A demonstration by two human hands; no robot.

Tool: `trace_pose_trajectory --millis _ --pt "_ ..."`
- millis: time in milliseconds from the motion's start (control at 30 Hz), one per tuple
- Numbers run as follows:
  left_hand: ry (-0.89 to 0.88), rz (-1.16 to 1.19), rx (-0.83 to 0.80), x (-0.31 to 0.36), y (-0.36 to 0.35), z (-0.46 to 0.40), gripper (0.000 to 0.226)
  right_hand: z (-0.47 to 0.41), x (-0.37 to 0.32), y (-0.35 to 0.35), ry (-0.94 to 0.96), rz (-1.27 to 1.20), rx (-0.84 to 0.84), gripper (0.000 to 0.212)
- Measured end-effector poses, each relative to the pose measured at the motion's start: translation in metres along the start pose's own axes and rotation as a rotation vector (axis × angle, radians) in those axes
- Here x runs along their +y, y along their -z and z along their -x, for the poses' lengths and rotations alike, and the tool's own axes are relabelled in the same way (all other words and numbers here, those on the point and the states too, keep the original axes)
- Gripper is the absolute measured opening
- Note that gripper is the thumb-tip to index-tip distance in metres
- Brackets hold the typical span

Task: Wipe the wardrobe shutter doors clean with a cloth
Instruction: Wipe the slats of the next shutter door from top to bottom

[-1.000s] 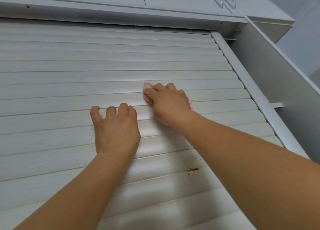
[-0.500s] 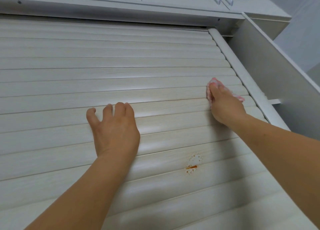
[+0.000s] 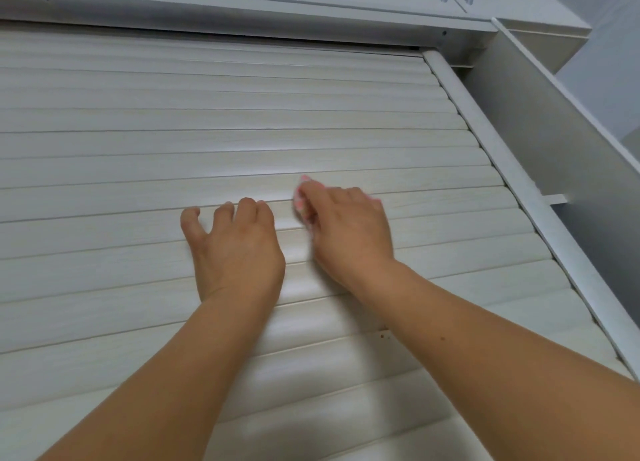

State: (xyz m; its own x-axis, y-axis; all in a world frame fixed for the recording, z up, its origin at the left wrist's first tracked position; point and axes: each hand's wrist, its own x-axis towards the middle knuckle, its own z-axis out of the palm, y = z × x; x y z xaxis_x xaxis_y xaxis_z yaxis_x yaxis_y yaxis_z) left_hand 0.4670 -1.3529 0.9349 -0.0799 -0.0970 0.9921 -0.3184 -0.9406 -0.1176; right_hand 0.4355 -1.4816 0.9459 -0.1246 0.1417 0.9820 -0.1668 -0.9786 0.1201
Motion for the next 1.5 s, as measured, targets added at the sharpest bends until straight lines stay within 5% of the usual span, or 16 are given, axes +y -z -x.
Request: trace_pose_trajectory --millis 233,700,1067,1233,1300,1500 --pt "-0.047 -0.022 -0.002 -0.006 0.004 0.002 0.051 -0.006 0.012 0.009 0.028 0.064 -0.091 0.028" --pt "-0.046 -0.026 -0.026 -0.004 0.004 0.003 0.058 0.000 0.120 0.036 -0.490 0.187 -0.210 0.031" --pt "-0.031 0.041 0.017 -0.008 0.001 0.002 0.052 -0.007 -0.009 0.005 0.051 0.094 -0.092 0.039" --pt "-0.016 0.071 0.048 -0.006 -0.003 0.004 0.055 0.016 0.010 0.011 0.133 0.118 -0.093 0.052" --pt "-0.007 0.079 0.073 -0.005 -0.003 0.005 0.059 0.023 0.028 0.013 0.094 0.075 -0.170 0.055" --pt "-0.019 0.086 -0.040 -0.002 0.001 0.009 0.061 0.019 0.081 0.023 -0.229 0.075 -0.168 0.020"
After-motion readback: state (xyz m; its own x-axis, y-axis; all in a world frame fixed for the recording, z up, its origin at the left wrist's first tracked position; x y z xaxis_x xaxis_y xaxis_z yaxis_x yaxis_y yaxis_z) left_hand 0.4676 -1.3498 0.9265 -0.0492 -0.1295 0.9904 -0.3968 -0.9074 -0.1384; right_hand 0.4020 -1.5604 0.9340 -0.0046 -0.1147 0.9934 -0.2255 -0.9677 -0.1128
